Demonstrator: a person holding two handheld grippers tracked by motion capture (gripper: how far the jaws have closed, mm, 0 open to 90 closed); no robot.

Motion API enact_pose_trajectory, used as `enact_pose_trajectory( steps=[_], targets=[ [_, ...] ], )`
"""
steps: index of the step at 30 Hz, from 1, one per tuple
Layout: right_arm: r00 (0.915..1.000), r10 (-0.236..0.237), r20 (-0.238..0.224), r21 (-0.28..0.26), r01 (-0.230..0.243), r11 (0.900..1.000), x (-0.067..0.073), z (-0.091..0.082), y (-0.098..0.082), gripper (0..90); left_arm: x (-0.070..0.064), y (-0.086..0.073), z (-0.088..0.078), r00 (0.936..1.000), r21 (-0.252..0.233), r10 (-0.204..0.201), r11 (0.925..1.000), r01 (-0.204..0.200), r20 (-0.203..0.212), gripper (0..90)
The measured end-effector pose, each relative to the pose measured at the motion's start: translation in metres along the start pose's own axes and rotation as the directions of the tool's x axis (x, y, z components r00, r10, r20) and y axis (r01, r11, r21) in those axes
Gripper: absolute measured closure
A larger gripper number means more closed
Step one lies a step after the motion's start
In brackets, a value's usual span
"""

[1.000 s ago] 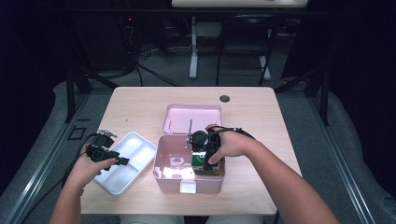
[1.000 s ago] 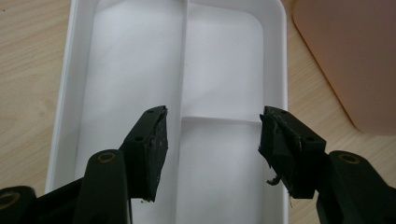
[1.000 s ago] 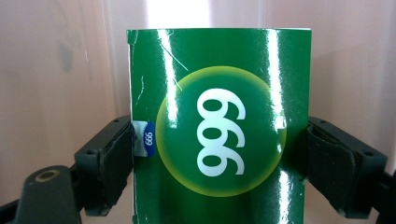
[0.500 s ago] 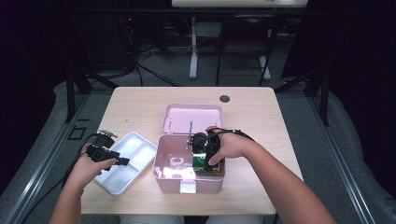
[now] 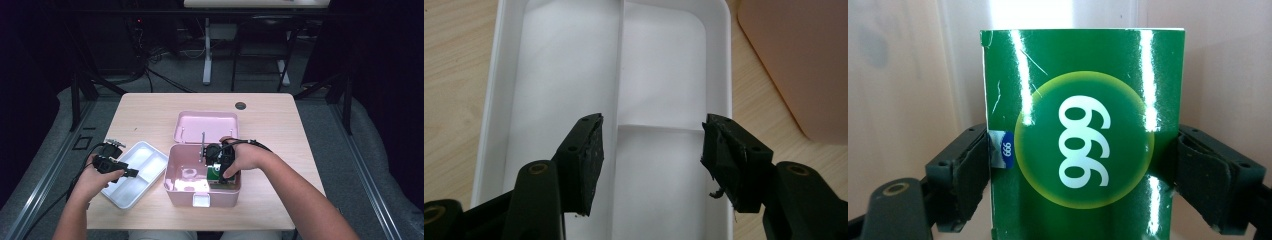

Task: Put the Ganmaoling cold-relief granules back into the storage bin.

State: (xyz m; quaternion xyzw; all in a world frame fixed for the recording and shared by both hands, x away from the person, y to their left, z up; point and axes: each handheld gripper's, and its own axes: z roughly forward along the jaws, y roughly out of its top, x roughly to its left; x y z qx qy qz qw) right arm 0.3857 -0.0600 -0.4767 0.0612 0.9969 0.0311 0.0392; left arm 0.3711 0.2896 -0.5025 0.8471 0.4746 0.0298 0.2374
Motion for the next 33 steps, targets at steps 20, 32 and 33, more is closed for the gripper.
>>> enact_pose_trajectory(
  steps=[20,32,33],
  targets=[
    [0.9991,0.040,-0.016,-0.048,-0.040,0.998,0.003,-0.019,-0.005,14.1,0.000,0.000,0.000,1.0000,0.004,0.000,1.0000,0.000,0.000,41.4],
    [0.9992,0.040,0.006,-0.048,-0.040,0.998,0.009,-0.046,-0.006,14.9,0.000,0.000,0.000,1.0000,0.001,0.002,1.0000,-0.002,0.000,41.4],
    [0.9989,0.045,0.009,-0.049,-0.045,0.998,0.009,-0.049,-0.007,14.9,-0.001,0.000,-0.001,1.0000,0.000,0.000,1.0000,0.000,0.001,41.4]
  ],
)
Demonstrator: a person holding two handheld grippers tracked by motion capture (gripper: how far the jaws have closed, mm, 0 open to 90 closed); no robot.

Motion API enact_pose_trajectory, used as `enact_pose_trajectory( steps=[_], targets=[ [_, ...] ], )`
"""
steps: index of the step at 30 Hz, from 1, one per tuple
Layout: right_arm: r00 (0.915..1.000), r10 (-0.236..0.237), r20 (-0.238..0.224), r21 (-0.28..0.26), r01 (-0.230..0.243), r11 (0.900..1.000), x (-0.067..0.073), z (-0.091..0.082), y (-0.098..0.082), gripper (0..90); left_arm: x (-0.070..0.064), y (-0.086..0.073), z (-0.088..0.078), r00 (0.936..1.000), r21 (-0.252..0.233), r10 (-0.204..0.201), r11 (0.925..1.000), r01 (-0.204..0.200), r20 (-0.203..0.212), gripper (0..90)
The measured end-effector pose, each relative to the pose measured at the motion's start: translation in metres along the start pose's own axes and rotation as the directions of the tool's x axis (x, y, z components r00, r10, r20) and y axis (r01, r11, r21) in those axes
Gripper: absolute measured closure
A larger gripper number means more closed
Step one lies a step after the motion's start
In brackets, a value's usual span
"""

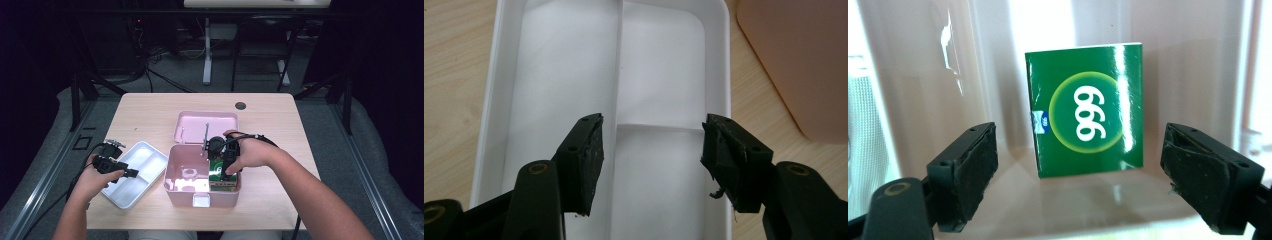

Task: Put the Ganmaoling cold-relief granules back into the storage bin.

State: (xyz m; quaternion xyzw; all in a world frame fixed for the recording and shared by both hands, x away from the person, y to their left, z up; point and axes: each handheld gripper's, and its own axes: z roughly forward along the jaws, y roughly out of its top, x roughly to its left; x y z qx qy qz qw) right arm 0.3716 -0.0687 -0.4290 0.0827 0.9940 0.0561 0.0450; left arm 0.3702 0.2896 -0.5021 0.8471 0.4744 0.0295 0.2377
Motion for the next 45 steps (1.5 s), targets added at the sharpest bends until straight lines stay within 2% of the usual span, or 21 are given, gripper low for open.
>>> enact_pose_trajectory(
  steps=[6,15,16,18,23,29,33,36,37,39,40,41,43,44,45],
  targets=[
    [0.9993,0.036,0.008,-0.015,-0.036,0.999,0.000,-0.014,-0.008,15.7,0.000,0.000,0.001,1.0000,-0.001,-0.002,1.0000,0.002,0.003,41.5],
    [0.9978,0.058,0.034,-0.038,-0.056,0.998,0.007,-0.034,-0.023,16.4,0.000,0.000,0.000,1.0000,0.003,0.000,1.0000,0.000,0.005,41.7],
    [0.9967,0.067,0.045,-0.042,-0.065,0.997,0.009,-0.041,-0.030,16.4,0.000,0.000,0.000,1.0000,0.003,0.000,1.0000,0.000,0.005,41.8],
    [0.9965,0.069,0.047,-0.044,-0.067,0.997,0.010,-0.042,-0.032,16.3,-0.001,0.000,0.000,1.0000,0.001,-0.002,1.0000,0.002,0.004,41.9],
    [0.9929,0.099,0.065,-0.055,-0.096,0.994,0.013,-0.057,-0.050,16.5,-0.001,-0.001,-0.001,1.0000,0.005,-0.002,1.0000,0.002,0.005,43.4],
    [0.9889,0.130,0.071,-0.065,-0.126,0.990,0.012,-0.061,-0.065,16.8,-0.003,0.001,0.000,0.9998,0.015,0.018,0.9997,-0.018,-0.004,46.0],
    [0.9795,0.189,0.069,-0.075,-0.184,0.980,0.007,-0.051,-0.081,17.6,-0.003,0.001,0.001,0.9996,0.018,0.025,0.9995,-0.024,-0.010,47.0],
    [0.9700,0.236,0.061,-0.088,-0.230,0.969,0.004,-0.038,-0.091,17.7,-0.002,0.001,0.002,0.9988,0.020,0.036,0.9992,-0.035,-0.034,47.0],
    [0.9700,0.236,0.061,-0.088,-0.230,0.969,0.004,-0.038,-0.091,17.7,-0.002,0.001,0.002,0.9988,0.020,0.036,0.9992,-0.035,-0.034,46.8],
    [0.9650,0.256,0.058,-0.083,-0.251,0.965,0.003,-0.030,-0.096,17.8,-0.002,0.000,0.003,0.9988,0.024,0.030,0.9993,-0.029,-0.039,46.6],
    [0.9595,0.276,0.057,-0.088,-0.270,0.959,0.002,-0.024,-0.099,18.0,-0.002,0.000,0.003,0.9986,0.030,0.030,0.9991,-0.029,-0.042,46.5],
    [0.9595,0.276,0.057,-0.088,-0.270,0.959,0.002,-0.024,-0.099,18.0,-0.002,0.000,0.004,0.9987,0.041,0.030,0.9987,-0.028,-0.040,46.5],
    [0.9476,0.315,0.054,-0.102,-0.309,0.946,0.001,-0.020,-0.103,18.7,-0.002,-0.001,0.006,0.9991,0.060,0.027,0.9979,-0.024,-0.035,46.3],
    [0.9361,0.347,0.054,-0.114,-0.340,0.934,0.000,-0.015,-0.107,19.5,-0.003,-0.001,0.008,0.9991,0.069,0.021,0.9975,-0.019,-0.038,46.4],
    [0.9314,0.359,0.058,-0.122,-0.351,0.928,-0.001,-0.013,-0.109,19.7,-0.003,-0.001,0.008,0.9990,0.070,0.020,0.9974,-0.018,-0.039,46.4]
  ],
)
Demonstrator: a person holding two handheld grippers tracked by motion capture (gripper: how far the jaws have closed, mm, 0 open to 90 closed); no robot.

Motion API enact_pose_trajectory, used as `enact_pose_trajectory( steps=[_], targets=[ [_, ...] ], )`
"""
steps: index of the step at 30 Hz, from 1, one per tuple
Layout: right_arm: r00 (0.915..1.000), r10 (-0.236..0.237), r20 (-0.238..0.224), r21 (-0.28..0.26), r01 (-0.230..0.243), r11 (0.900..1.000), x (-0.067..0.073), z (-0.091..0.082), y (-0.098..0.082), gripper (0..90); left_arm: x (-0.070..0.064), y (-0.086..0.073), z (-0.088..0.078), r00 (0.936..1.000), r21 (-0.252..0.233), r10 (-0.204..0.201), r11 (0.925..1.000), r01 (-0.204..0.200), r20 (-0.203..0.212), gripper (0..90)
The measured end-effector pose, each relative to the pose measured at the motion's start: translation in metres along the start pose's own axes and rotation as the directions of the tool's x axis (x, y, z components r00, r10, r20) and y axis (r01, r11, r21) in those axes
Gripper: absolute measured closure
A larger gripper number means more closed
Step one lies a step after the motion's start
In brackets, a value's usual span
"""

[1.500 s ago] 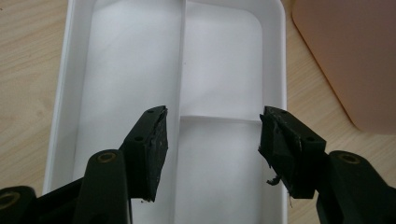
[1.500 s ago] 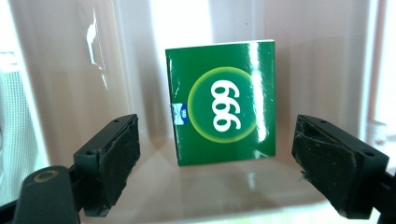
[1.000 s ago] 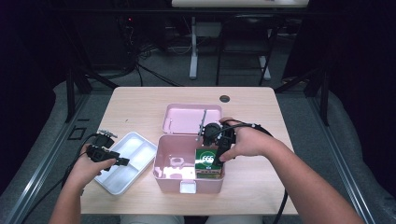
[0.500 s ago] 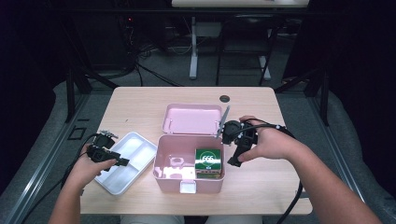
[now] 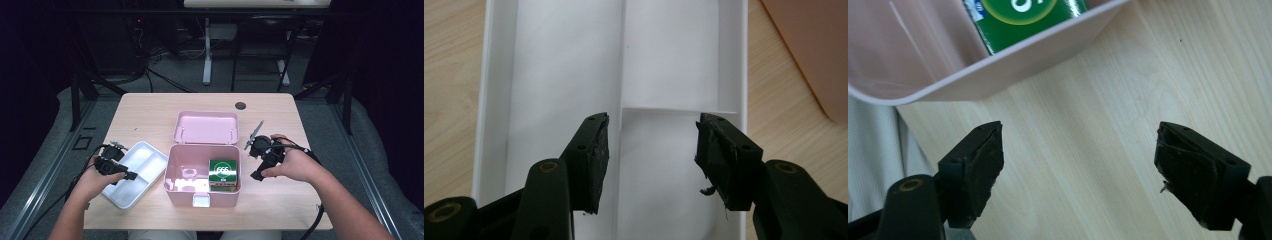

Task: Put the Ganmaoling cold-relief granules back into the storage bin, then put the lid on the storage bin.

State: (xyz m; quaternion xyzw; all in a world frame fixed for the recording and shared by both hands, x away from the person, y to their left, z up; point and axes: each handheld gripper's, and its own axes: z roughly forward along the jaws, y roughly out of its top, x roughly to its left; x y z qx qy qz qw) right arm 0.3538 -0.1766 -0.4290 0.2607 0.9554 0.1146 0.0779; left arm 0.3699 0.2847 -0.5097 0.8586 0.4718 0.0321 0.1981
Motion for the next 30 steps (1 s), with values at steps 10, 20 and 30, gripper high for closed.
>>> enact_pose_trajectory(
  steps=[10,20,30],
  targets=[
    [0.9944,0.090,0.056,-0.043,-0.088,0.995,-0.005,0.030,-0.017,20.2,-0.002,0.002,0.007,0.9990,0.054,0.033,0.9980,-0.031,-0.031,46.5],
    [0.9793,0.198,0.043,-0.098,-0.193,0.976,-0.010,0.057,-0.034,21.9,0.003,0.003,0.007,0.9981,0.058,0.053,0.9970,-0.051,-0.033,54.4],
    [0.9500,0.286,0.125,-0.150,-0.267,0.952,-0.006,0.067,-0.051,22.3,0.002,0.003,0.012,0.9968,0.087,0.060,0.9947,-0.056,-0.052,55.1]
  ],
)
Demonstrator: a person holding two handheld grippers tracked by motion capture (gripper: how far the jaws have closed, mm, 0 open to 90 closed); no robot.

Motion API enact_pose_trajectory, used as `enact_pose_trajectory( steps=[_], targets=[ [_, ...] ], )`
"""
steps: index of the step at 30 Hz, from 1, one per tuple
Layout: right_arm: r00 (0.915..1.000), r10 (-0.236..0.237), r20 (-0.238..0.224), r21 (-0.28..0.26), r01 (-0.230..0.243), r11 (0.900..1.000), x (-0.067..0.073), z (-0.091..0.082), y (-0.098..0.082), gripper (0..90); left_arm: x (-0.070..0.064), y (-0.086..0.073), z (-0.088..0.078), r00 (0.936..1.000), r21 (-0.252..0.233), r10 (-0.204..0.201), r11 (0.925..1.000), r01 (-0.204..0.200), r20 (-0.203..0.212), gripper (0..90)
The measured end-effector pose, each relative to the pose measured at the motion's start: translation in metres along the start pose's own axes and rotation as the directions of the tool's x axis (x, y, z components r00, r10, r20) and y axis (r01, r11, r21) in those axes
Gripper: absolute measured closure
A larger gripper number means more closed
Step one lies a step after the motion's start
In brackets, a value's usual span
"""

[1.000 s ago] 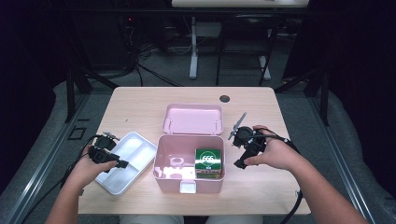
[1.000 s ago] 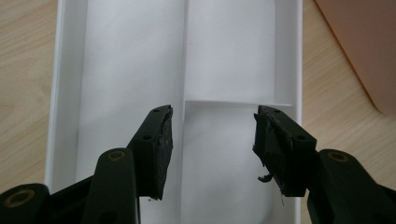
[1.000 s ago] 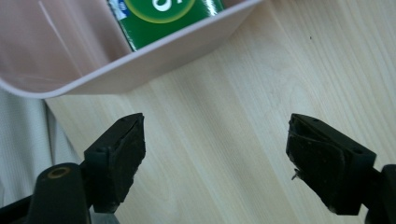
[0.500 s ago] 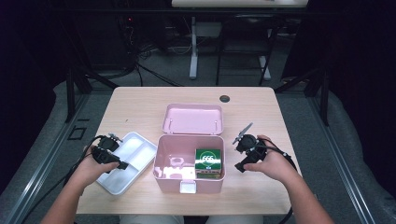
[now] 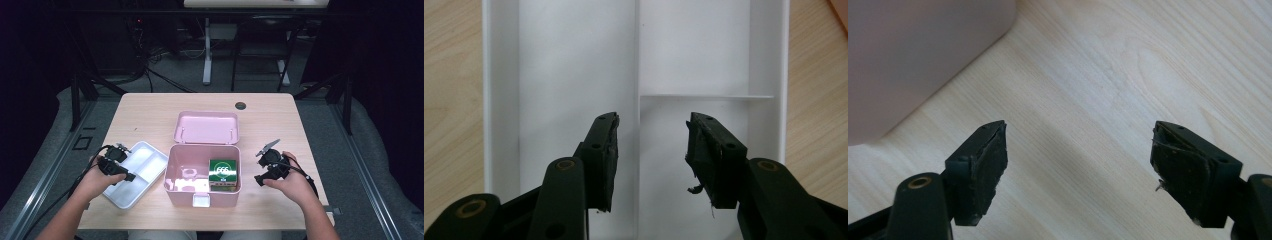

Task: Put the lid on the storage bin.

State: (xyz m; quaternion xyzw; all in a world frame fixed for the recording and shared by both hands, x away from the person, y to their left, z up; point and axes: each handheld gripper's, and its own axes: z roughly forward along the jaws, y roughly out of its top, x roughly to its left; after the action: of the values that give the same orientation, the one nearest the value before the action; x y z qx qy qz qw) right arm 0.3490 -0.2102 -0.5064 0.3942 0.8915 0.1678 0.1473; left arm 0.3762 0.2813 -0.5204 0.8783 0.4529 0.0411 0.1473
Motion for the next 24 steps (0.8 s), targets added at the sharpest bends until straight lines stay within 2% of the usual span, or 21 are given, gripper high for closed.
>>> enact_pose_trajectory(
  steps=[2,7,10,12,18,24],
  targets=[
    [1.0000,0.001,0.006,-0.001,-0.001,1.000,0.000,0.000,-0.001,22.3,-0.001,0.000,0.001,1.0000,0.007,0.001,1.0000,-0.001,0.000,55.8],
    [0.9989,0.047,0.005,-0.064,-0.047,0.997,0.002,0.002,-0.006,22.8,-0.004,0.003,0.005,1.0000,0.027,0.008,0.9996,-0.008,-0.002,56.8],
    [0.9989,0.043,0.018,-0.094,-0.041,0.995,0.005,0.005,-0.009,22.8,-0.005,0.005,0.005,1.0000,0.034,0.005,0.9994,-0.005,-0.007,57.5],
    [0.9991,0.034,0.025,-0.106,-0.031,0.994,0.008,0.007,-0.010,22.8,-0.005,0.006,0.006,0.9999,0.030,-0.014,0.9995,0.014,-0.002,57.7],
    [0.9992,0.026,0.030,-0.132,-0.022,0.991,0.011,0.015,-0.013,23.6,-0.004,0.010,0.006,0.9999,0.039,-0.009,0.9992,0.009,-0.012,60.7],
    [0.9973,0.065,0.033,-0.194,-0.058,0.979,0.007,0.016,-0.019,23.7,-0.001,0.014,0.008,0.9995,0.085,-0.011,0.9963,0.014,-0.028,66.4]
  ],
)
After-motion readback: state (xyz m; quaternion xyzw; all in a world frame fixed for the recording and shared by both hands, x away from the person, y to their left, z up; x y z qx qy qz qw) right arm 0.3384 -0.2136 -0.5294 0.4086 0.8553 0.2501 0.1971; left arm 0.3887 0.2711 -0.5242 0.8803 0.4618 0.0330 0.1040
